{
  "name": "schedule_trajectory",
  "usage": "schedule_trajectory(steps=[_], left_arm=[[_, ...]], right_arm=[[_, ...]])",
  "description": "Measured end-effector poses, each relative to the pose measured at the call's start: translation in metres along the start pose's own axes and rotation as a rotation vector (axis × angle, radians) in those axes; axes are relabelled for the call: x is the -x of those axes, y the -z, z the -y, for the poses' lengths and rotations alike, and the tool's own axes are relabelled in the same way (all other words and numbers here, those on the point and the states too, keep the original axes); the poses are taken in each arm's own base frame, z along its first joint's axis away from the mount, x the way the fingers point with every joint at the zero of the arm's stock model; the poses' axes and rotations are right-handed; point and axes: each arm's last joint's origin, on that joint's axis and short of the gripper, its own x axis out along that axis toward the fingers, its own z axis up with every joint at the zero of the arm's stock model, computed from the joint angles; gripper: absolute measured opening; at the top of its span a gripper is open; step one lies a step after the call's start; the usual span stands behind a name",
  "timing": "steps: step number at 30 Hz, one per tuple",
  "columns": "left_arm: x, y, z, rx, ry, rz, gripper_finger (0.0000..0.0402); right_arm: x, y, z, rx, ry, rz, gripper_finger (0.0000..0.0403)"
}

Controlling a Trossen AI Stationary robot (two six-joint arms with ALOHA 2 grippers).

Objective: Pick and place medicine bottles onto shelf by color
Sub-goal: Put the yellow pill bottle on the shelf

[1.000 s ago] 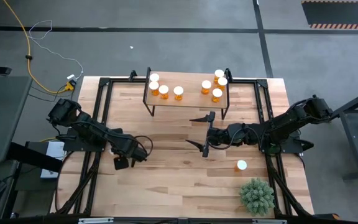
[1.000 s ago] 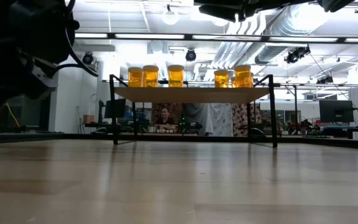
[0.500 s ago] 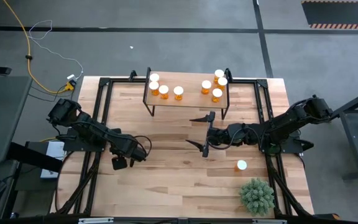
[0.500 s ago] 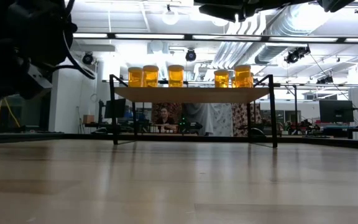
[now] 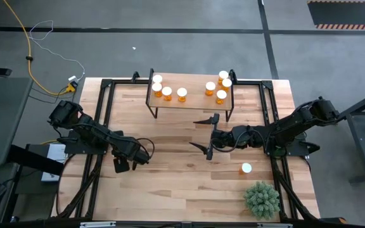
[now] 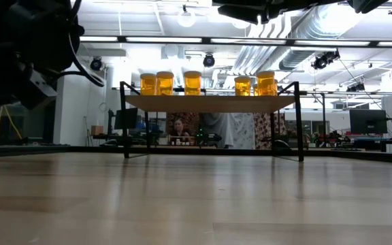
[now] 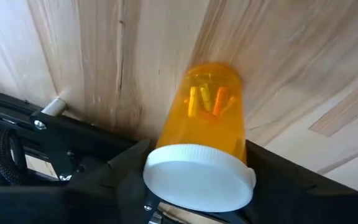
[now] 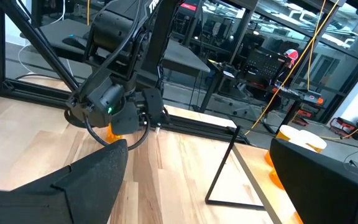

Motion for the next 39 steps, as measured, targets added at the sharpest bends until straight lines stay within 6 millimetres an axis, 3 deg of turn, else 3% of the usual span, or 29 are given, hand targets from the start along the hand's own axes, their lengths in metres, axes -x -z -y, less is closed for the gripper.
schedule_trajectory(steps=[4, 14, 18, 29, 39], left_arm=[[0.0, 0.0, 0.0, 0.0, -0.003, -0.001, 0.0201], [0.004, 0.0, 0.0, -0.012, 0.001, 0.003, 0.0206], [0.024, -0.004, 0.005, -0.042, 0.036, 0.051, 0.0205], [0.113, -0.01, 0.012, -0.127, 0.054, 0.378, 0.0205], [0.145, -0.011, -0.002, -0.136, 0.069, 0.448, 0.0205]], right_arm=[[0.0, 0.0, 0.0, 0.0, 0.0, 0.0, 0.0385], [0.0, 0.0, 0.0, 0.0, 0.0, 0.0, 0.0385], [0.0, 0.0, 0.0, 0.003, 0.0, 0.0, 0.0385], [0.0, 0.0, 0.0, 0.01, 0.0, 0.0, 0.0385], [0.0, 0.002, -0.001, 0.01, -0.005, -0.016, 0.0385]])
